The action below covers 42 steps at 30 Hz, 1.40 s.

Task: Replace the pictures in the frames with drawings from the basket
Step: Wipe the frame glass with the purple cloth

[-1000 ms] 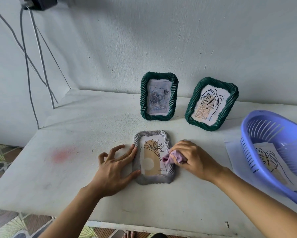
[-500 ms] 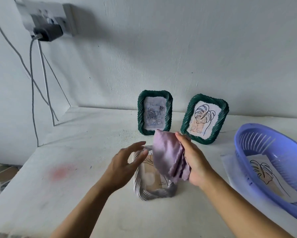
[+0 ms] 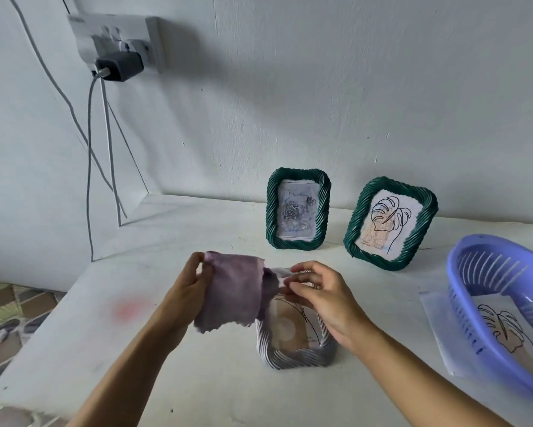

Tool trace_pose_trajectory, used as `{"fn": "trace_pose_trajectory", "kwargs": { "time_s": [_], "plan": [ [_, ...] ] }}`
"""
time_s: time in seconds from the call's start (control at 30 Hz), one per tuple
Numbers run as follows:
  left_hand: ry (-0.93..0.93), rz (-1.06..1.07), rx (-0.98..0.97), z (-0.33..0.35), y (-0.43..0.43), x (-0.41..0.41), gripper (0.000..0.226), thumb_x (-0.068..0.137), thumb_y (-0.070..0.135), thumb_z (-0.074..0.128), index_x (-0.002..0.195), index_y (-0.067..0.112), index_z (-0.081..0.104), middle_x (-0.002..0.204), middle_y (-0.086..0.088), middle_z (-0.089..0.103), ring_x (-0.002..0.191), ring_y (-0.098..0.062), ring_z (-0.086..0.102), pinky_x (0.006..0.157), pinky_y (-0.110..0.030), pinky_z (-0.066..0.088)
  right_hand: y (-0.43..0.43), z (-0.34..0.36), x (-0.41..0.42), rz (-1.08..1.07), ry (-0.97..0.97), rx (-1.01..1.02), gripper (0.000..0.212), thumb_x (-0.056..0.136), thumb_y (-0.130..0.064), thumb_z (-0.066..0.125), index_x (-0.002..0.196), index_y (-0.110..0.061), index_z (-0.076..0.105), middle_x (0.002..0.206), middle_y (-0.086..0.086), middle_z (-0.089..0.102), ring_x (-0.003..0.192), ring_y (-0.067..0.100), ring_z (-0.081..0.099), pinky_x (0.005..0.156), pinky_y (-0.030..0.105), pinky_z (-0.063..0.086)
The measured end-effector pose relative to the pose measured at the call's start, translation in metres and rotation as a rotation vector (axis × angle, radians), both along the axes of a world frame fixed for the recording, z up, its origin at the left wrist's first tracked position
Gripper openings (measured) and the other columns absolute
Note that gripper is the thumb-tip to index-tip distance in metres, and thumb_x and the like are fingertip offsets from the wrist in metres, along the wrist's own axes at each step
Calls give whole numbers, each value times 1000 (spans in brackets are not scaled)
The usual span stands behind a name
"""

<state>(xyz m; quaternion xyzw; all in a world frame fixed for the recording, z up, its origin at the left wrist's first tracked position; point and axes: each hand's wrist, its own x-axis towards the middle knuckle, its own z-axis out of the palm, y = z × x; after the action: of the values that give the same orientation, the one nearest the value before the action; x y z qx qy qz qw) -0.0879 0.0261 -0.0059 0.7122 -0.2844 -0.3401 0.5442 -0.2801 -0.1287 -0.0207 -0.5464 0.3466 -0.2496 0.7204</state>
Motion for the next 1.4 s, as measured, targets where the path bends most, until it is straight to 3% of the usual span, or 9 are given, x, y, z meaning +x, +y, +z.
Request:
{"fn": "trace_pose_trajectory", "kwargs": {
  "time_s": [0.13, 0.23, 0.33, 0.47, 0.7, 0.87, 1.03, 1.17, 1.4],
  "plan": [
    [43, 117, 3, 4, 6, 20, 24, 107, 43, 36, 109, 26, 53, 84, -19, 67, 54, -27, 61, 43, -30, 43, -11, -7, -12, -24, 19, -181, 12, 93, 3, 61, 104, -1, 64, 94, 17, 74, 88, 33, 73, 79, 43, 60],
    [128, 110, -29, 12, 10, 37, 22, 108, 34, 39, 114, 20, 54, 81, -11, 67, 51, -16, 61, 38, -25, 42, -22, -27, -19, -67, 177, -550, 12, 93, -5, 65, 98, -16, 67, 90, -1, 74, 89, 14, 70, 81, 26, 56],
    [324, 67, -51, 10, 15, 59, 23, 107, 29, 41, 122, 19, 56, 101, -13, 71, 75, -23, 70, 50, -30, 53, -31, -48, -24, -117, 328, -870, 15, 91, -10, 68, 104, -19, 67, 103, -10, 70, 99, 3, 62, 88, 5, 40],
    [462, 36, 24, -10, 23, 88, 26, 106, 28, 43, 127, 21, 57, 114, -20, 68, 80, -32, 68, 56, -37, 53, -34, -74, -25, -92, 447, -1002, 32, 91, -18, 69, 123, -16, 65, 120, -4, 66, 113, 12, 57, 100, 9, 34],
    [-471, 224, 424, -47, 26, 98, 39, 95, 36, 63, 127, 26, 42, 103, -10, 65, 84, -33, 61, 69, -39, 48, -26, -90, -27, -72, 523, -1060, 42, 91, -23, 67, 131, -11, 61, 132, 5, 61, 125, 18, 52, 109, 16, 29],
    [-1070, 91, 567, -62, 34, 74, 40, 90, 53, 60, 127, 42, 51, 133, -2, 47, 119, -37, 46, 86, -50, 45, -25, -94, -29, -59, 540, -1114, 43, 90, -17, 71, 131, -10, 61, 135, 7, 60, 128, 21, 51, 111, 24, 32],
    [-1074, -62, 658, -80, 44, 49, 65, 83, 83, 23, 140, 53, 31, 159, 6, 22, 137, -26, 29, 97, -51, 34, -24, -92, -27, -83, 559, -1116, 41, 94, -30, 57, 130, -12, 62, 134, 5, 61, 127, 20, 52, 110, 37, 42],
    [-1041, 103, 719, -81, 40, 37, 76, 75, 90, 24, 138, 49, 37, 146, 0, 34, 128, -27, 33, 99, -54, 31, -21, -89, -26, -86, 581, -1118, 46, 97, -39, 45, 130, -11, 62, 134, 6, 61, 127, 21, 54, 110, 39, 43],
    [-1014, 109, 734, -63, 30, 32, 49, 87, 73, 46, 129, 53, 31, 137, -8, 41, 122, -33, 40, 96, -52, 31, -21, -86, -28, -65, 579, -1065, 52, 97, -45, 39, 133, -15, 61, 138, 3, 59, 130, 19, 51, 111, 38, 42]
  ]
}}
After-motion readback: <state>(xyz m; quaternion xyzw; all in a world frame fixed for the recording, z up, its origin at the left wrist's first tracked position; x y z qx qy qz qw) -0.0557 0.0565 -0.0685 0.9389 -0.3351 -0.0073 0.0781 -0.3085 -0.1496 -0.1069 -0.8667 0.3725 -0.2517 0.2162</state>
